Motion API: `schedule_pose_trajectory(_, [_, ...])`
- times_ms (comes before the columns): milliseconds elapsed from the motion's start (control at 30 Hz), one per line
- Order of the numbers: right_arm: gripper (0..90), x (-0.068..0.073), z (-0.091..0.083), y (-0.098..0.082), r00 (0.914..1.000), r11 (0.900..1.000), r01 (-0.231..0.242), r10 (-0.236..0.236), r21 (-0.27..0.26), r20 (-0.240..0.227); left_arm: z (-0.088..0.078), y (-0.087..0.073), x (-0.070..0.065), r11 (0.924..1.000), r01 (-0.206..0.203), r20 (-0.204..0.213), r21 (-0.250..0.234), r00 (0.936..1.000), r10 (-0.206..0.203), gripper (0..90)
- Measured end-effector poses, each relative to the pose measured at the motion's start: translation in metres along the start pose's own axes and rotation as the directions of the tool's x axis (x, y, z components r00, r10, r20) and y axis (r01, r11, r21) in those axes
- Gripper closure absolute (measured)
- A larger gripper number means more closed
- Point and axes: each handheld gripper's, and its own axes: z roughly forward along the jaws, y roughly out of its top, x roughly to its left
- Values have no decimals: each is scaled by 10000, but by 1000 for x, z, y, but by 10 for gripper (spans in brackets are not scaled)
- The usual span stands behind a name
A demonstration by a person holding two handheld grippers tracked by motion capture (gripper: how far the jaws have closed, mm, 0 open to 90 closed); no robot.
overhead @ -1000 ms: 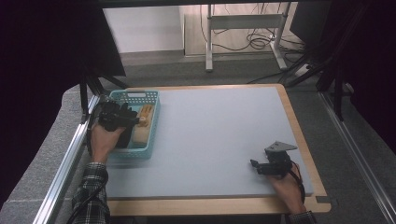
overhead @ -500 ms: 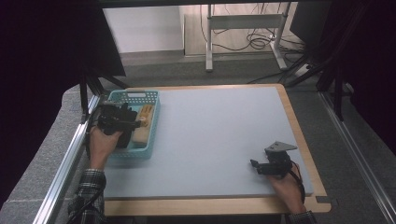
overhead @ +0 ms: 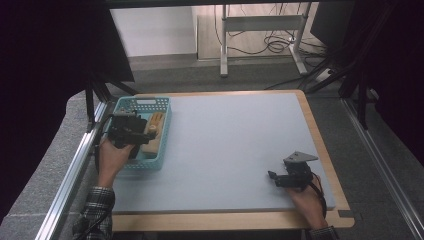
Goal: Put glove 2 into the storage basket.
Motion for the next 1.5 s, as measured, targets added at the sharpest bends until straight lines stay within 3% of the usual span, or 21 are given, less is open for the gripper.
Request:
schedule_pose_trajectory(233, [211,0,0,0,10000,10000,2,-2,1,0,2,3,-21,9989,-412,428,-220,9982,421,35])
schedule_pose_trajectory(500, [211,0,0,0,10000,10000,17,-17,-5,5,6,3,-51,9955,-776,971,-535,9919,825,13])
schedule_pose_trajectory(733, [210,0,0,0,10000,10000,21,-21,-1,11,13,-3,-79,9891,-1251,1520,-775,9790,1357,0])
schedule_pose_trajectory(1133, [208,0,0,0,10000,10000,19,-19,-5,16,41,-30,-120,9798,-1807,2482,-860,9485,1968,0])
schedule_pose_trajectory(1367, [207,0,0,0,10000,10000,19,-19,-6,21,59,-50,-143,9671,-2495,2455,-494,9356,2539,0])
schedule_pose_trajectory(1500, [207,0,0,0,10000,10000,18,-18,-8,20,68,-62,-149,9622,-2715,2368,-231,9336,2691,0])
